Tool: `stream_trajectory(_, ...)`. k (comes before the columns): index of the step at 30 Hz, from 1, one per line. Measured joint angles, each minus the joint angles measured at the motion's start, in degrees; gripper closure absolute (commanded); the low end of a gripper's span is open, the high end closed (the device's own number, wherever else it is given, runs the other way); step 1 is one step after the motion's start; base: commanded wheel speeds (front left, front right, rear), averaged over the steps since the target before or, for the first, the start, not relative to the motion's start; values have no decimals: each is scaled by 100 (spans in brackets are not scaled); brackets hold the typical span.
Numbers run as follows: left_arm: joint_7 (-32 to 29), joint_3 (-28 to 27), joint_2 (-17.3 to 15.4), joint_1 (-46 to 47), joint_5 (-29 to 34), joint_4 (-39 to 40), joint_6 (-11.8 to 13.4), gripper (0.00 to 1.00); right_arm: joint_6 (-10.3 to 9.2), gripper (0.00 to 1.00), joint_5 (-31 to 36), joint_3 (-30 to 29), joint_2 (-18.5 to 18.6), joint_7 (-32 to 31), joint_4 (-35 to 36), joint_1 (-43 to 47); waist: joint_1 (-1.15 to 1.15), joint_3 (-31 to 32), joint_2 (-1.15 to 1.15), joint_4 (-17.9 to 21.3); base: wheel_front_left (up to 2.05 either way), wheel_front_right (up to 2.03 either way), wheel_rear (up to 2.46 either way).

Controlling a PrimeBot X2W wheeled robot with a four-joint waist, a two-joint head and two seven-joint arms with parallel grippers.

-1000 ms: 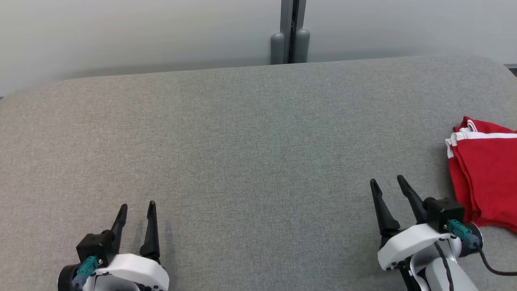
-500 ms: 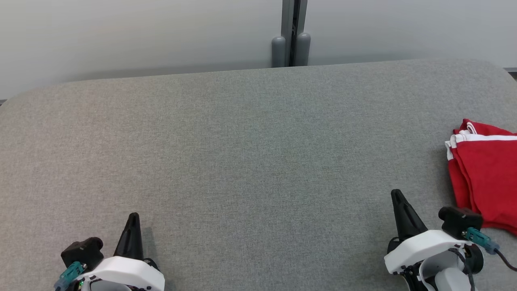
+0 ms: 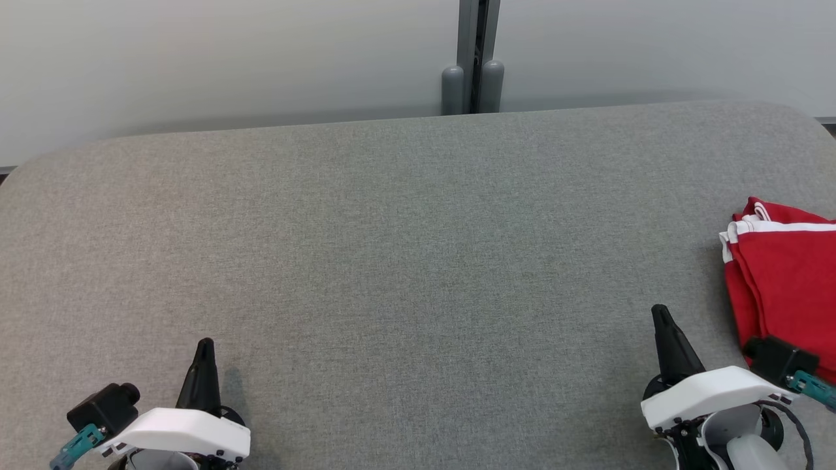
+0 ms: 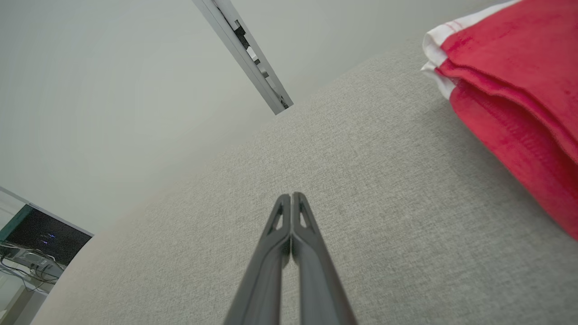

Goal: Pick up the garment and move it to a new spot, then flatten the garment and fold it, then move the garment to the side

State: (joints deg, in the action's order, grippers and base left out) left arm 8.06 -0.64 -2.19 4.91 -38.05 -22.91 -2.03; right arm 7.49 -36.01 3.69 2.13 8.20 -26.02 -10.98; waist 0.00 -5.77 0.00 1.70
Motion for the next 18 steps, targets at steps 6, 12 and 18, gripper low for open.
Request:
stream_trajectory(6,-129,-47,-4,1,-490,76,-52,100,0,100,-505,-109,4,-121,118,61,0,34,0,-10,0,0,0)
stream_trajectory(12,-254,-98,-9,2,-935,156,-94,100,0,100,-984,-175,8,-250,215,97,0,67,0,-20,0,0,0)
stream_trajectory(18,-360,-140,-12,5,-1363,216,-143,100,0,100,-1424,-272,12,-367,308,114,0,100,0,-31,0,0,0)
